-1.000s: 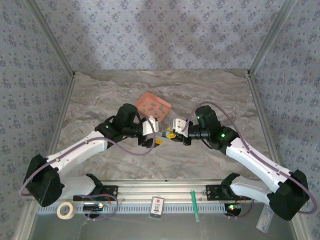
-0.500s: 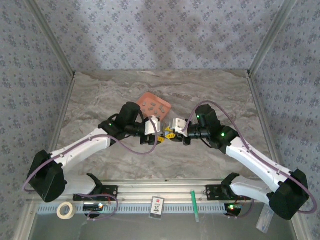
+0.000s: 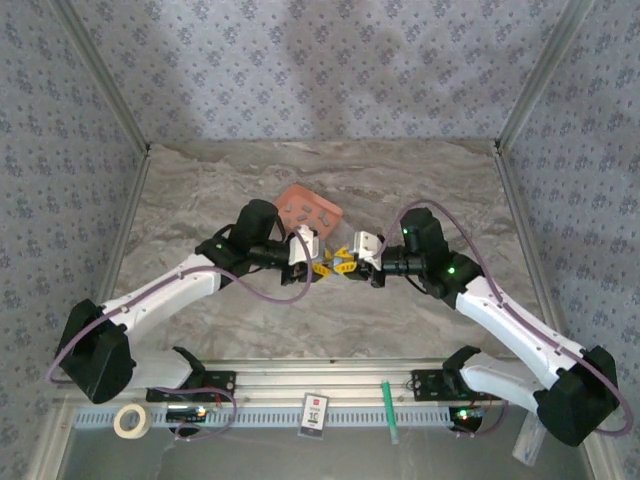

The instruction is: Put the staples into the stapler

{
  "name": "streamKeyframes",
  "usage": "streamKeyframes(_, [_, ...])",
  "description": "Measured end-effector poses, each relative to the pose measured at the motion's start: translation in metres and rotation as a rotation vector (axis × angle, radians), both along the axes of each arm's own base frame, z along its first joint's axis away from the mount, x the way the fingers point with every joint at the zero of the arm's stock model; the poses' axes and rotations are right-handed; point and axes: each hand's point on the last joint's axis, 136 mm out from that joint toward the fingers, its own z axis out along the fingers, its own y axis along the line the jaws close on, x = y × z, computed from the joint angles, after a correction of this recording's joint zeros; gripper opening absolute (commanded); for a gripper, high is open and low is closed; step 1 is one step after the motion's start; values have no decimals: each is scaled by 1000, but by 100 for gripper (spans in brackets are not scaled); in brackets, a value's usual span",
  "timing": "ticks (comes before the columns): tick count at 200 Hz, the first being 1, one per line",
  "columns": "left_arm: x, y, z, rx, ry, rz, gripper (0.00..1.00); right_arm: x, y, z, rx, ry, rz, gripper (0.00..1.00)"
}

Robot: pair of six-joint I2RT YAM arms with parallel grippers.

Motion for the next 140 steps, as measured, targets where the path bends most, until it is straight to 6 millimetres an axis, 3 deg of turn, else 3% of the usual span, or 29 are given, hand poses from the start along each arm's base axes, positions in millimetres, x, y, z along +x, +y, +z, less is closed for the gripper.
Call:
streamKeyframes(78, [3, 10, 17, -88, 23, 47, 0, 5, -33, 7, 155, 34, -77, 7])
streamKeyframes(121, [8, 17, 30, -153, 37, 100, 0, 26, -60, -26, 210, 130, -238, 10])
streamKeyframes(140, [6, 18, 38, -181, 38, 106, 0, 38, -72, -37, 233, 167, -331, 23])
